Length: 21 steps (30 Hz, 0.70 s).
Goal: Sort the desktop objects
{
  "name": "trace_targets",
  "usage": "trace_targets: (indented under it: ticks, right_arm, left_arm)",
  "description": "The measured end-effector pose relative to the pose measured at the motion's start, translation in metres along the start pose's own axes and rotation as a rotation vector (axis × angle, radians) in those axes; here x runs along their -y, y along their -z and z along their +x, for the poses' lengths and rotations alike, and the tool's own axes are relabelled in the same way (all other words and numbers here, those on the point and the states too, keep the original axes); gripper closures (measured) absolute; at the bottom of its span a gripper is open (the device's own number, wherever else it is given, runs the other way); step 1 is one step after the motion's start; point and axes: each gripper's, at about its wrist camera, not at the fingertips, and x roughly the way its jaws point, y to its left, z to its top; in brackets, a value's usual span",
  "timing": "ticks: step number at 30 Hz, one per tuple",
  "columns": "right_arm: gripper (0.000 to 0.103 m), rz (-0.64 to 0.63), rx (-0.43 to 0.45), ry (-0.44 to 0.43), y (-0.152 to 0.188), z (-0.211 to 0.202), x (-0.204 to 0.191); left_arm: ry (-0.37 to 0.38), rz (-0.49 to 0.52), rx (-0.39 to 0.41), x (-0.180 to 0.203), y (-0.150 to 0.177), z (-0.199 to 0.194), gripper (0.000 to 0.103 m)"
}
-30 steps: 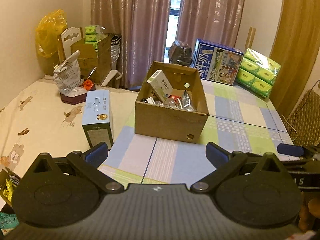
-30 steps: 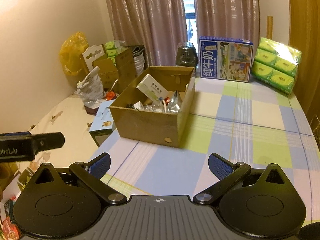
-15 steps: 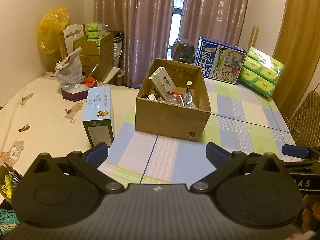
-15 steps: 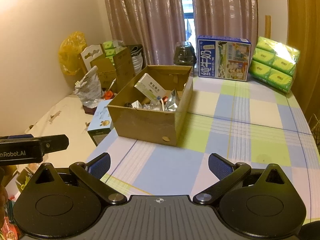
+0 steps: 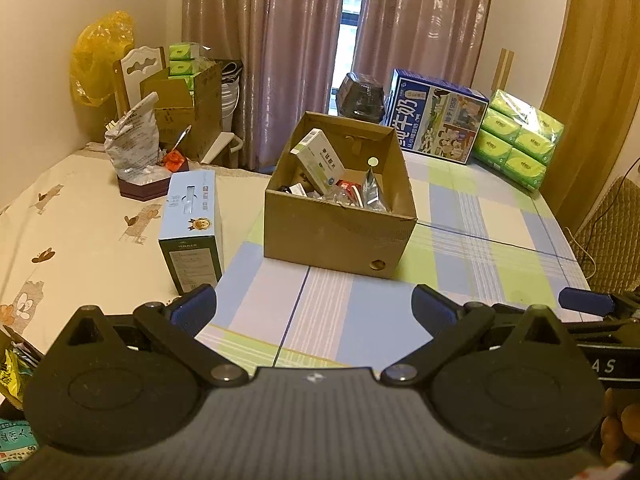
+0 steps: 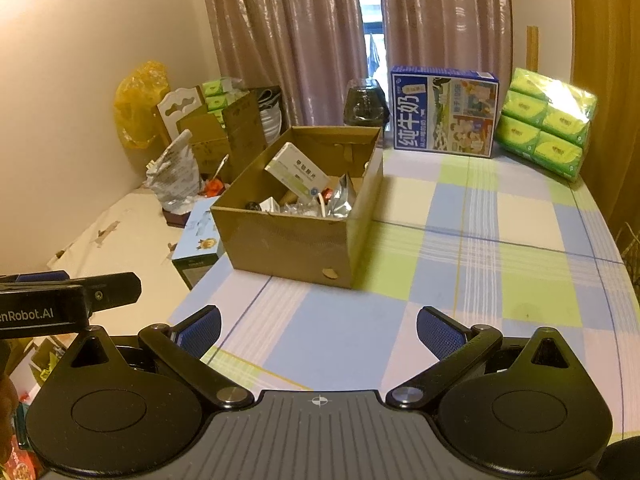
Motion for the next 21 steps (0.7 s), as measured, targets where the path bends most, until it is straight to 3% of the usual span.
trace_targets:
  ticks: [21]
  right_arm:
    - [0.002,0.006,0.001,0.005,0.0009,0.0016,0.0021]
  left_arm:
    - [0.000,0.005,-0.014,-0.0018,0.0044,0.0076,0.001]
